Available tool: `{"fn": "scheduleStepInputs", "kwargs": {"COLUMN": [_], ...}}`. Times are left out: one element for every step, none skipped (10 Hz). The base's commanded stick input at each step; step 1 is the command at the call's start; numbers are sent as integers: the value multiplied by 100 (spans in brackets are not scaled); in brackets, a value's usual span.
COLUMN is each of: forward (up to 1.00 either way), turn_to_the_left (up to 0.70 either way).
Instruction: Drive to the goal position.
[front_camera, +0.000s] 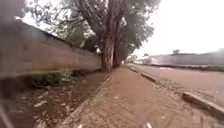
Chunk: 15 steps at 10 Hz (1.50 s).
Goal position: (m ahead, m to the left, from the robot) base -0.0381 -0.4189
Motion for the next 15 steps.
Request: {"fn": "scheduleStepInputs", "kwargs": {"forward": [70, 70, 70, 70, 70, 70, 70, 70, 70, 70, 70, 70, 70, 70, 70], "turn_to_the_left": [0, 0, 0, 0, 0, 0, -14, -28, -35, -35, -35, -35, -35, -35, -35]}}
